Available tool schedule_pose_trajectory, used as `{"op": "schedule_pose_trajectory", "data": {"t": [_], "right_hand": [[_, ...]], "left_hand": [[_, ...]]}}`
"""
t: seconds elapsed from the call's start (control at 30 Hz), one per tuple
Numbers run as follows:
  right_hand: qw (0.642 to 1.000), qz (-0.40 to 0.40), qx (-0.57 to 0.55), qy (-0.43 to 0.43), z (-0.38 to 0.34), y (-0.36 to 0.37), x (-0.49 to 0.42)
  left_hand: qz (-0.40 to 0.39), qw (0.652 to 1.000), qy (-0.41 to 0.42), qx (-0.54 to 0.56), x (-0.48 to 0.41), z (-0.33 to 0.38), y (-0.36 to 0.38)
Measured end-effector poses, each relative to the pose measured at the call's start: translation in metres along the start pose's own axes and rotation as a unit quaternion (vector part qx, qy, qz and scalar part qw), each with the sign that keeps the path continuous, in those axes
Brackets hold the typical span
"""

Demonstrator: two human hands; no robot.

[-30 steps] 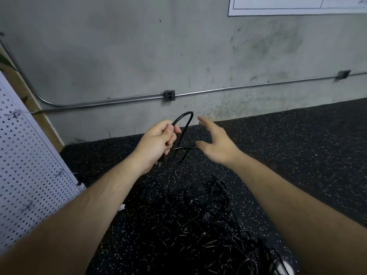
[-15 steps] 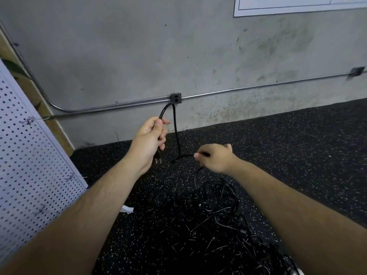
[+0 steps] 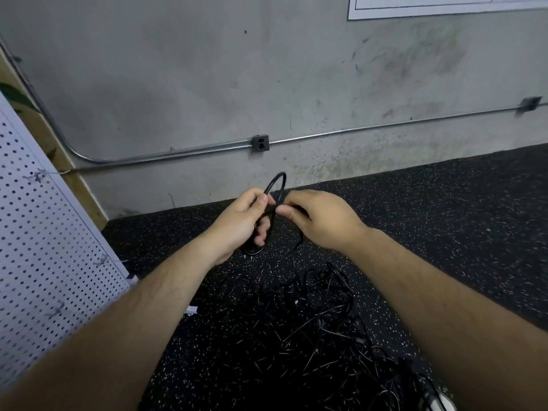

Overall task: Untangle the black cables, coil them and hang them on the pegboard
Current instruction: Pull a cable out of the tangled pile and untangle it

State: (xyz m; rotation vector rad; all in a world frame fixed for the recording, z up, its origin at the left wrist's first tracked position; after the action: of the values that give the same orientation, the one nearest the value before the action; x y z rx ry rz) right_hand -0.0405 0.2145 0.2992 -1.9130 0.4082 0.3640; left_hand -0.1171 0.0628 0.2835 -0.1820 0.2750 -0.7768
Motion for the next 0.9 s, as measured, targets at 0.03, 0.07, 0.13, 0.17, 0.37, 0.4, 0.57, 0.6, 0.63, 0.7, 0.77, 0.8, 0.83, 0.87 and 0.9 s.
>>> {"op": "schedule_pose_trajectory", "data": {"t": [0.03,0.07,0.13,0.17,0.37,0.4,0.57,0.6,0.63,0.7,0.77,0.8,0.83,0.87,0.9], "right_hand": [[1.0,0.011,0.008,0.014,0.001,-0.004,0.0],[0.999,0.016,0.005,0.03,0.003,-0.007,-0.001],[0.997,-0.002,-0.035,0.063,0.012,-0.012,-0.002],[0.994,-0.023,-0.072,0.082,0.018,-0.013,-0.001],[0.958,-0.154,-0.181,0.163,0.042,0.0,0.011],[0.951,-0.167,-0.196,0.169,0.042,0.002,0.012],[0.939,-0.121,-0.259,0.192,0.039,0.004,0.01],[0.932,-0.107,-0.282,0.201,0.038,0.004,0.009],[0.924,-0.1,-0.306,0.208,0.039,0.005,0.008],[0.911,-0.107,-0.335,0.217,0.043,0.009,0.01],[0.907,-0.133,-0.317,0.241,0.052,0.015,0.016],[0.91,-0.149,-0.292,0.255,0.058,0.018,0.02],[0.912,-0.164,-0.264,0.266,0.062,0.02,0.024],[0.913,-0.173,-0.245,0.277,0.064,0.02,0.026],[0.91,-0.17,-0.247,0.288,0.063,0.019,0.026]], "left_hand": [[-0.01,1.0,-0.003,0.0,0.0,0.0,0.002],[-0.011,1.0,-0.005,0.005,0.001,0.001,0.003],[0.014,0.999,-0.006,0.033,0.0,0.004,0.001],[0.031,0.998,-0.004,0.049,0.0,0.006,-0.002],[0.095,0.994,0.0,0.058,-0.001,0.007,-0.018],[0.103,0.992,0.002,0.067,-0.001,0.008,-0.018],[0.136,0.981,0.033,0.132,-0.004,0.016,-0.021],[0.142,0.979,0.04,0.144,-0.005,0.017,-0.023],[0.149,0.975,0.046,0.156,-0.005,0.018,-0.025],[0.175,0.967,0.058,0.177,-0.006,0.019,-0.031],[0.208,0.956,0.065,0.195,-0.005,0.019,-0.039],[0.221,0.953,0.066,0.196,-0.005,0.019,-0.043],[0.228,0.953,0.065,0.188,-0.004,0.017,-0.045],[0.228,0.956,0.061,0.172,-0.003,0.015,-0.047],[0.223,0.961,0.055,0.151,-0.003,0.012,-0.047]]}}
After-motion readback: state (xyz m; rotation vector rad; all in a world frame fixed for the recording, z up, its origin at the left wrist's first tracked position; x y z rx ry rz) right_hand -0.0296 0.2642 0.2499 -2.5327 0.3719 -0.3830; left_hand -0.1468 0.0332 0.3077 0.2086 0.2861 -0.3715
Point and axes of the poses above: each hand's wrist, its own x-axis away from the middle knuckle, its own y-axis out of the palm, z = x × y, the point moved 4 cm from there along -x, towards the middle knuckle, and after that the axes turned 10 degrees about y, right-handed, at the moved point
